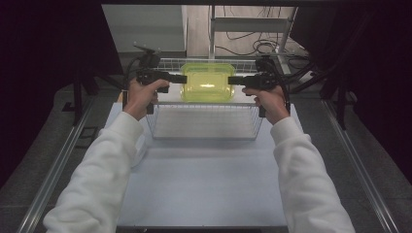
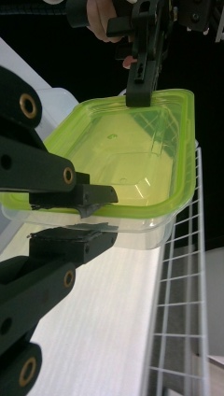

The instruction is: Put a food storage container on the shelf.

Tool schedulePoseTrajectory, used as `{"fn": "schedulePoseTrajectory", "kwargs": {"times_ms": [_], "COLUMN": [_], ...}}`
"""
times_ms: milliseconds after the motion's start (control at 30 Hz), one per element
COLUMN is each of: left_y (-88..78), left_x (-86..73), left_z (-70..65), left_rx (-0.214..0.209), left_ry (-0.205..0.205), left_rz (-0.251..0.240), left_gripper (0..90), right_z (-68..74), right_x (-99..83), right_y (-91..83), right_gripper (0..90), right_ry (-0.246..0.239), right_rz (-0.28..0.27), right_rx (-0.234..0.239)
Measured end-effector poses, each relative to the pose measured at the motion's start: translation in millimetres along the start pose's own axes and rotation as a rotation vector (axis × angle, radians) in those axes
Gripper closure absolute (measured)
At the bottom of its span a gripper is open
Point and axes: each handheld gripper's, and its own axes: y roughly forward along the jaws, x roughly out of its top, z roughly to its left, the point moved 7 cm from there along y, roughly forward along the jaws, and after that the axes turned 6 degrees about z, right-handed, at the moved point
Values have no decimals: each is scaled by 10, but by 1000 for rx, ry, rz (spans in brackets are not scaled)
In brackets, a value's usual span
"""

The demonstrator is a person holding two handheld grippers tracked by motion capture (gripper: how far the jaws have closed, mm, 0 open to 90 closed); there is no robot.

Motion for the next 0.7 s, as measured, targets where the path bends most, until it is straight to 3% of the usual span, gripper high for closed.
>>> {"fn": "schedulePoseTrajectory", "kwargs": {"times_ms": [200,367,433,500,700], "left_y": [74,114,140,176,281], "left_x": [59,147,179,214,258], "left_z": [120,218,263,305,427], "left_rx": [-43,-48,-60,-74,-89], "left_ry": [-60,-131,-162,-204,-276], "left_rz": [-2,4,6,-6,-12], "left_gripper": [795,795,794,792,766], "right_z": [-94,-153,-203,-224,-350], "right_x": [31,97,127,136,189], "right_y": [87,156,195,209,323], "right_gripper": [786,777,768,764,736], "right_ry": [55,119,172,189,307], "right_rz": [12,22,33,39,70], "right_rx": [13,26,36,40,57]}}
